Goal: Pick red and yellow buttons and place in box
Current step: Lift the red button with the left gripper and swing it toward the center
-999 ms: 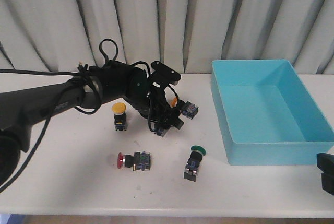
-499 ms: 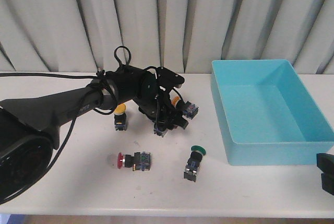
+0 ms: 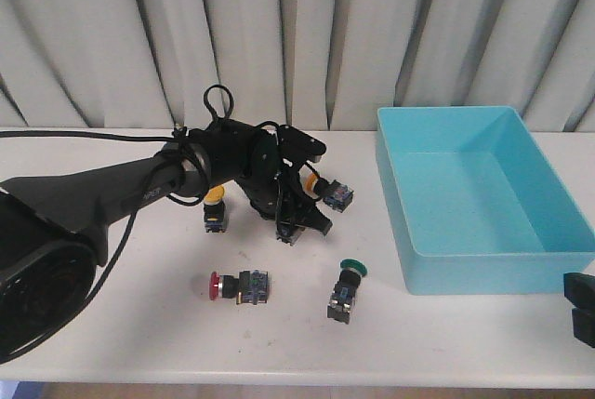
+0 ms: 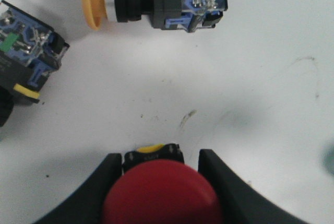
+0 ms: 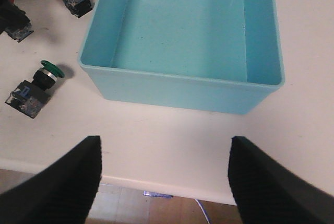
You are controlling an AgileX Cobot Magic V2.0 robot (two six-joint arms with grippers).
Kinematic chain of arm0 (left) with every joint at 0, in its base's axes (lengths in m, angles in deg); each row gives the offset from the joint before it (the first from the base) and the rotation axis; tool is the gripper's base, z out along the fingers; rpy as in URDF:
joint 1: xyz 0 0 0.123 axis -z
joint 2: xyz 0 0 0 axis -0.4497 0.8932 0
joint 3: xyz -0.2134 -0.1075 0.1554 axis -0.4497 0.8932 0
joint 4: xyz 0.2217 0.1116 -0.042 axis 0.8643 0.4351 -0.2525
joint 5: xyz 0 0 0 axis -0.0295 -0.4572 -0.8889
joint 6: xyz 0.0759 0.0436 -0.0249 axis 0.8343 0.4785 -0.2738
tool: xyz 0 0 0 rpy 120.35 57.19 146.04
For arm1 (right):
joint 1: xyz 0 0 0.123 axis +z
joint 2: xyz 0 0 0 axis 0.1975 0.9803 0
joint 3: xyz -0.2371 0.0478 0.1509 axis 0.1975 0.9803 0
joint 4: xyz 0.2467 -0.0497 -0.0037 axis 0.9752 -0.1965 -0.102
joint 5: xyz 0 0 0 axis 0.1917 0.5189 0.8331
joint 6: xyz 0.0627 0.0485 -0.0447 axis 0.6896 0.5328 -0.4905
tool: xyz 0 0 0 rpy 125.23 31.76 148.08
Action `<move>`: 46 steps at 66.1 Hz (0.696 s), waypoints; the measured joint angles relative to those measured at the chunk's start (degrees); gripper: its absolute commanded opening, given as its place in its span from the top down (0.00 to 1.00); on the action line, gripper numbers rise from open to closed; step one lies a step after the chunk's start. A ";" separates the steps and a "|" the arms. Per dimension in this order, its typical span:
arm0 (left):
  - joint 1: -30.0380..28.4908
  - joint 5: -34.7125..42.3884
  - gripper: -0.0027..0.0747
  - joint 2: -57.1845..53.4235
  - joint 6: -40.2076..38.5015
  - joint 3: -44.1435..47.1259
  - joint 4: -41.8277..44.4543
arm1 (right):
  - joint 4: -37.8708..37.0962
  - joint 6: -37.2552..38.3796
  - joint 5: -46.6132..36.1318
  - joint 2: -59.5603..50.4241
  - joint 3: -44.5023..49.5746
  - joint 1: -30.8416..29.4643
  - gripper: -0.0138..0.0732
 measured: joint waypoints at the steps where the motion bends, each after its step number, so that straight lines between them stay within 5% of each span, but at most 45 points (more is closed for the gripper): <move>1: 0.00 -0.07 0.72 0.00 0.00 0.00 0.00 | 0.00 0.00 0.00 0.00 0.00 0.00 0.28; 20: 0.00 -5.06 0.73 -3.20 0.00 -0.19 0.24 | 0.00 0.00 0.00 0.00 0.00 0.00 0.28; 46: 0.00 -10.53 0.73 -22.17 0.00 2.30 4.27 | 0.00 0.00 0.00 0.00 0.00 0.00 0.28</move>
